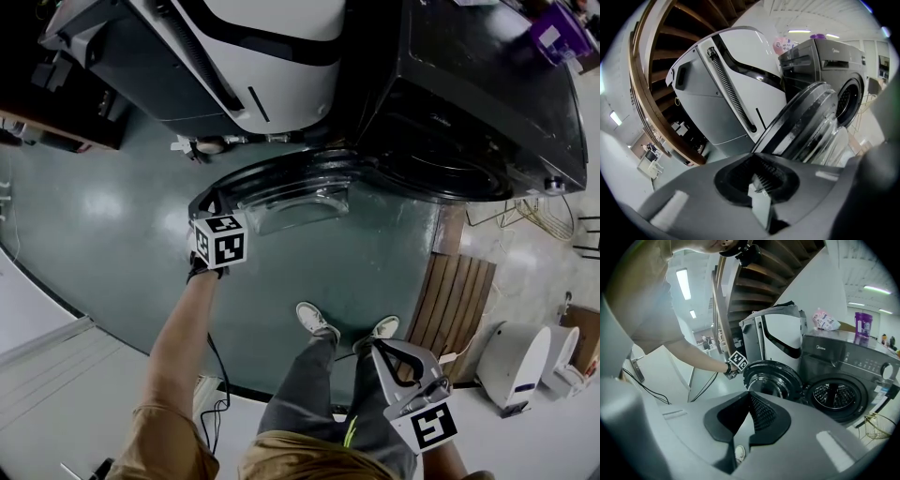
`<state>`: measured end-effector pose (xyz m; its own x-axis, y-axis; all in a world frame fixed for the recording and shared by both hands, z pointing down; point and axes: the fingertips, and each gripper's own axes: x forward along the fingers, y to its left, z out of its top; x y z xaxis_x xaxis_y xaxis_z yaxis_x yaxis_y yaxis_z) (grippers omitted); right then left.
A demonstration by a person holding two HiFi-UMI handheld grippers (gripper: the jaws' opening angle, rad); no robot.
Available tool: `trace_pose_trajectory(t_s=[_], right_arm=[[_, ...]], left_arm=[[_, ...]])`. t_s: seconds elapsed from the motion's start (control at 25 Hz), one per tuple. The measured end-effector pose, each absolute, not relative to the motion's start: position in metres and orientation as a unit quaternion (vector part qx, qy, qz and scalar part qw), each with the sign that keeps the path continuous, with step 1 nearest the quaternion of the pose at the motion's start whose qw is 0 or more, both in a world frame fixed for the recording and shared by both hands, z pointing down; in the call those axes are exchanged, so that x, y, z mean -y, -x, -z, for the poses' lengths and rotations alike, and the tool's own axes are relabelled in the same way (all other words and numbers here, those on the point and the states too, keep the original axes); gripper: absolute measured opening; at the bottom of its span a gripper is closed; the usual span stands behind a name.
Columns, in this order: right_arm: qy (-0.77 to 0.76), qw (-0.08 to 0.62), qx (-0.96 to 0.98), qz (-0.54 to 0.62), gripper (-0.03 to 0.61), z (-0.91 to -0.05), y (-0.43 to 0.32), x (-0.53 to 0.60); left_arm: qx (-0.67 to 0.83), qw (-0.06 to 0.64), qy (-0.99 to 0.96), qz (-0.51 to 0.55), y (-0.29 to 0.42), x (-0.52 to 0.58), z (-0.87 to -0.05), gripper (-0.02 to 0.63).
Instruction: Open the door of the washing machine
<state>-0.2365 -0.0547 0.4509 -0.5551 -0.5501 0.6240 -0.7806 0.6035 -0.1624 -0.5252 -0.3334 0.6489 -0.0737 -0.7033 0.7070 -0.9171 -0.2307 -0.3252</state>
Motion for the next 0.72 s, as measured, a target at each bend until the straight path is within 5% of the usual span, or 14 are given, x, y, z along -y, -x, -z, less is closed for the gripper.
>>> trace_pose_trajectory(t_s=[0.28,0.72], right_arm=[[-0.416,0.263,0.842,-0.221,0.006,-0.445,0.223,0.046],[-0.424,0.269,0.838,-0.215,0.006,-0.428,0.220,0.030]], left_arm=[[0.604,0.105,-0.666,-0.426,0.530,0.359,-0.647,0.061],[0.587,0.155,-0.680,-0.413,0.526,0.362,-0.648,0.061]])
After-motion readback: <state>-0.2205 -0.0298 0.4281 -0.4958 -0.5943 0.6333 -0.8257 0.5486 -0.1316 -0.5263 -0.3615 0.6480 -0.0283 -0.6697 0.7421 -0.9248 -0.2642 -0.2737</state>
